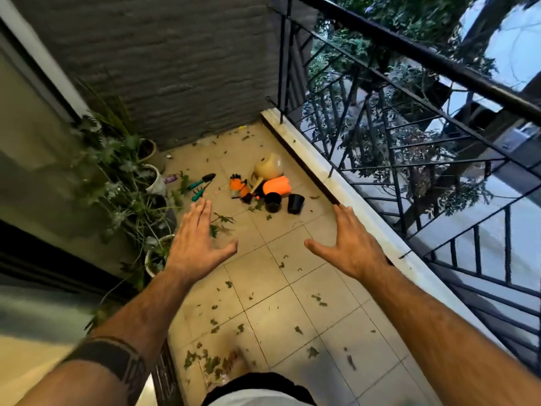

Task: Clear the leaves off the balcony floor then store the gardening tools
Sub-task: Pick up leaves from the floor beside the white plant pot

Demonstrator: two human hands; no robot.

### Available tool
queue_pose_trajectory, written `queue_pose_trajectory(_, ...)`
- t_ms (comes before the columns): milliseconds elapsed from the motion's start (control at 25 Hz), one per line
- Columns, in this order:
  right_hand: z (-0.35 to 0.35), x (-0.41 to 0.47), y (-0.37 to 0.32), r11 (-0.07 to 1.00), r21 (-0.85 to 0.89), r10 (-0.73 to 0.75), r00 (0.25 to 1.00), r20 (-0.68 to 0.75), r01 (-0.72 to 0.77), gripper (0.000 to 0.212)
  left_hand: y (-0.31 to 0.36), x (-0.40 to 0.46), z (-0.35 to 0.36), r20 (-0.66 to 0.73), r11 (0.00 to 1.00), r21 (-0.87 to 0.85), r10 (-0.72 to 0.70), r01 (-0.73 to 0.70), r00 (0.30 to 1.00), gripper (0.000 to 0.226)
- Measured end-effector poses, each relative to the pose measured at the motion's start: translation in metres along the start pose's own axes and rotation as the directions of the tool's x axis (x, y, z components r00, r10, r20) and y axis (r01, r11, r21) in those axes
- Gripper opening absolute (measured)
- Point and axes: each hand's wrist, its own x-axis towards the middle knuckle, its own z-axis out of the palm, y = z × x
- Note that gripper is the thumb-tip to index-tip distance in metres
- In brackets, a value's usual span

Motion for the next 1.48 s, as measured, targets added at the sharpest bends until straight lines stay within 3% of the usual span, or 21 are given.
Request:
queue_pose_trajectory(240, 0.042, 0.04, -0.028, 0.995, -0.005, 0.095, 0.992, 0.082, -0.095, 0.109, -0.071, 0.017, 0.009, 0.073, 0.985, -0.074, -0.148, 0.154, 0.986, 0.105)
queue_pose_trajectory(360, 0.053, 0.054, -0.033, 0.997, -0.037, 0.074, 0.986, 0.148, -0.069, 0.107, -0.084, 0.021, 0.015, 0.097, 0.975, -0.085, -0.197, 0.205, 0.976, 0.102)
queue_pose_trajectory(960, 0.089, 0.142, 0.033, 0.991, -0.09, -0.052, 0.906, 0.419, 0.098, 0.099, -0.019, 0.004, 0.073, 0.104, 0.868, -0.122, -0.47, 0.481, 0.876, 0.1)
queue_pose_trajectory(1320, 0.085, 0.132, -0.01, 0.974, -0.025, -0.2, 0.913, 0.355, 0.223, 0.098, -0.017, -0.029, 0.072, 0.103, 0.858, -0.16, -0.478, 0.488, 0.873, 0.101)
queue_pose_trajectory(1480, 0.09, 0.129, -0.027, 0.941, -0.026, -0.303, 0.873, 0.382, 0.338, 0.097, -0.009, -0.043, 0.074, 0.088, 0.834, -0.182, -0.513, 0.52, 0.854, 0.102)
